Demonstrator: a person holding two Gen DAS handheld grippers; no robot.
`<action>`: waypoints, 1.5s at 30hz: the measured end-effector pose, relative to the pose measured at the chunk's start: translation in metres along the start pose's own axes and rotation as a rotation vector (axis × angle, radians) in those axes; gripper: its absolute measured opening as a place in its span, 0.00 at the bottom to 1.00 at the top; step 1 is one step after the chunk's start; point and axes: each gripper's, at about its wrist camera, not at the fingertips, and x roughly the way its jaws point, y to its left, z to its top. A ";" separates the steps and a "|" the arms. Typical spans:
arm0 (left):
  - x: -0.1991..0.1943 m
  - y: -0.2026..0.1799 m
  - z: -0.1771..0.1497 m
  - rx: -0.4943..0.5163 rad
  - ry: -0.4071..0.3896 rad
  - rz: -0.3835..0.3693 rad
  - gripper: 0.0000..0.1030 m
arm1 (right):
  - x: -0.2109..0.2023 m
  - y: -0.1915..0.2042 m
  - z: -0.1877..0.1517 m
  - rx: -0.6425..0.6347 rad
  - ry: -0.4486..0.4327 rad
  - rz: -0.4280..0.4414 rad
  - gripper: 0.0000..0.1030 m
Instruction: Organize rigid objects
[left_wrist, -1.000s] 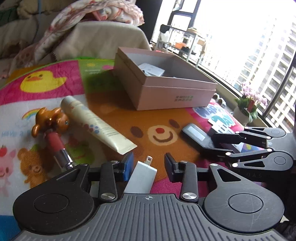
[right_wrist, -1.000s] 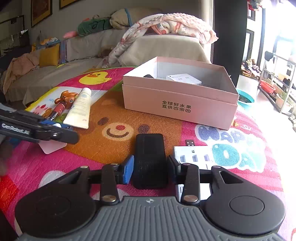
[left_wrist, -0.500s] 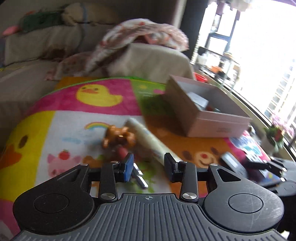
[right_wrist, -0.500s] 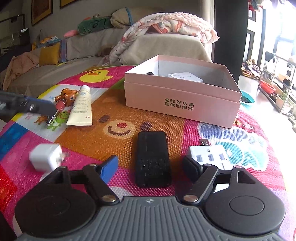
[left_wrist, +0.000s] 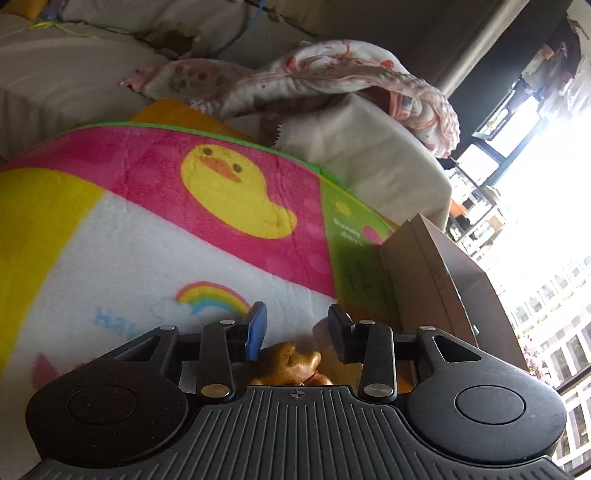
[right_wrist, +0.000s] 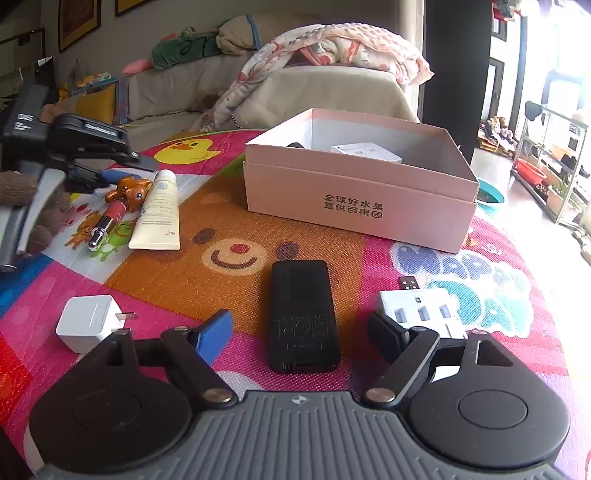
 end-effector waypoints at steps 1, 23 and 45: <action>0.002 -0.006 -0.004 0.005 0.007 -0.023 0.39 | 0.000 0.000 0.000 0.000 0.000 0.000 0.79; -0.095 -0.092 -0.094 0.678 0.253 -0.272 0.39 | -0.001 -0.001 0.000 0.003 0.002 -0.004 0.80; -0.076 -0.090 -0.123 0.787 0.265 -0.128 0.37 | -0.006 0.003 0.003 0.008 -0.028 0.007 0.83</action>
